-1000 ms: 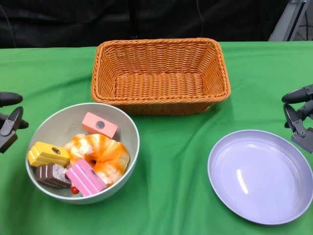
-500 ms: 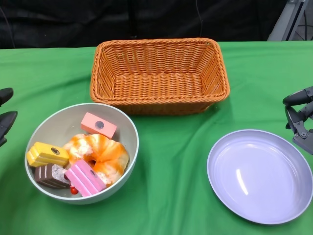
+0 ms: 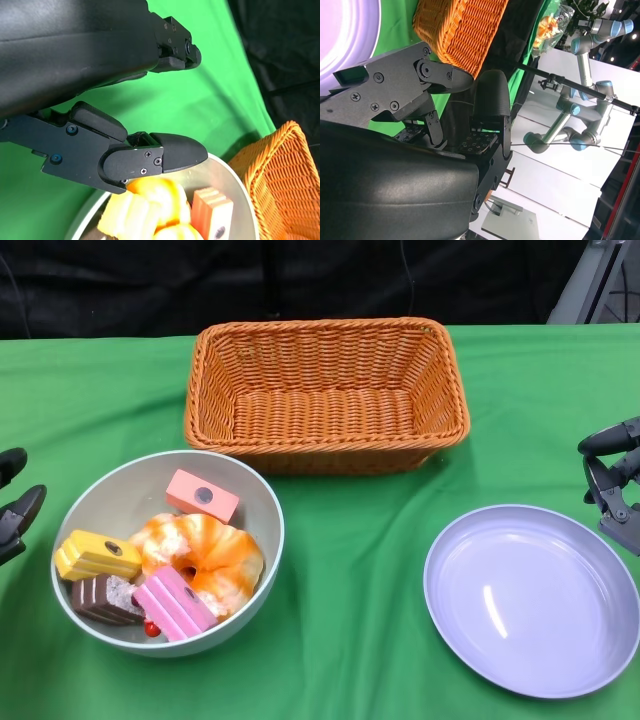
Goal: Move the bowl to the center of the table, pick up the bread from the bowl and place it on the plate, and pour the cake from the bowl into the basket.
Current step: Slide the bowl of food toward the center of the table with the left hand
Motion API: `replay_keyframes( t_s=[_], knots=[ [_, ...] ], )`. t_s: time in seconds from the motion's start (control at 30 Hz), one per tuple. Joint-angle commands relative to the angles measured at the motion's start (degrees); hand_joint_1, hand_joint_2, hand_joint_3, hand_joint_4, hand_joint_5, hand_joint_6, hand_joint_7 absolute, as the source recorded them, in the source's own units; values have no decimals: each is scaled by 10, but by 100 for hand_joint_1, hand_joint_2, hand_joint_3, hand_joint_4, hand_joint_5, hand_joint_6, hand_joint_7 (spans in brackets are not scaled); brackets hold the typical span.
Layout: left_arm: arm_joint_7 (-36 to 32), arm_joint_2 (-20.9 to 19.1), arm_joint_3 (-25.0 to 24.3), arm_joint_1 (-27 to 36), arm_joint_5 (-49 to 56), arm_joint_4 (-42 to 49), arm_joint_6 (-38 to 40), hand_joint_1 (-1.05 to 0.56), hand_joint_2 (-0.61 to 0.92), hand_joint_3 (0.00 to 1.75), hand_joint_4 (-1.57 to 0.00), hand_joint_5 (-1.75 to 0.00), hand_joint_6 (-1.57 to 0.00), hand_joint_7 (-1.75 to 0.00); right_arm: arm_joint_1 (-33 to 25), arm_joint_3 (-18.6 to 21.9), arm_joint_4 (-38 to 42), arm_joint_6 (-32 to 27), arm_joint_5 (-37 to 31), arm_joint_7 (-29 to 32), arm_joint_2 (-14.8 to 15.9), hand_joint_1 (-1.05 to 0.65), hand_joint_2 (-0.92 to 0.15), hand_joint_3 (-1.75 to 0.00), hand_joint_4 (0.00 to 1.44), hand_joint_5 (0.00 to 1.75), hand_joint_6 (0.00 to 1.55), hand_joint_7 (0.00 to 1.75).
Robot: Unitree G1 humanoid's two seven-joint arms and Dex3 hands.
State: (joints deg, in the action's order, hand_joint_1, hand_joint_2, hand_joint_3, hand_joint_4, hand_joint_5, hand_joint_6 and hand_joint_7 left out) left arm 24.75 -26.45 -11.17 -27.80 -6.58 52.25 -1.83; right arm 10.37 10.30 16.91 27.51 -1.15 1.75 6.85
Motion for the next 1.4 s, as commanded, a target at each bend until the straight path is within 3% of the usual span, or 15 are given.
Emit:
replay_keyframes(
  t_s=[0.03,0.6,1.4],
  knots=[
    [28,-11,-6,5,-21,-31,72,-79,92,57,-6,0,-5,0,-5,2,-10,-7,3,3,6,-9,-71,-67,74,160,68,124],
    [124,-23,-1,55,-87,-223,314,-76,92,56,0,0,0,0,-12,-1,-24,-21,1,7,3,-10,-72,-64,71,161,66,126],
    [196,-37,4,56,-151,-249,434,-73,92,53,0,0,0,0,-11,-4,-24,-22,0,10,4,-12,-72,-62,72,160,67,125]
  ],
)
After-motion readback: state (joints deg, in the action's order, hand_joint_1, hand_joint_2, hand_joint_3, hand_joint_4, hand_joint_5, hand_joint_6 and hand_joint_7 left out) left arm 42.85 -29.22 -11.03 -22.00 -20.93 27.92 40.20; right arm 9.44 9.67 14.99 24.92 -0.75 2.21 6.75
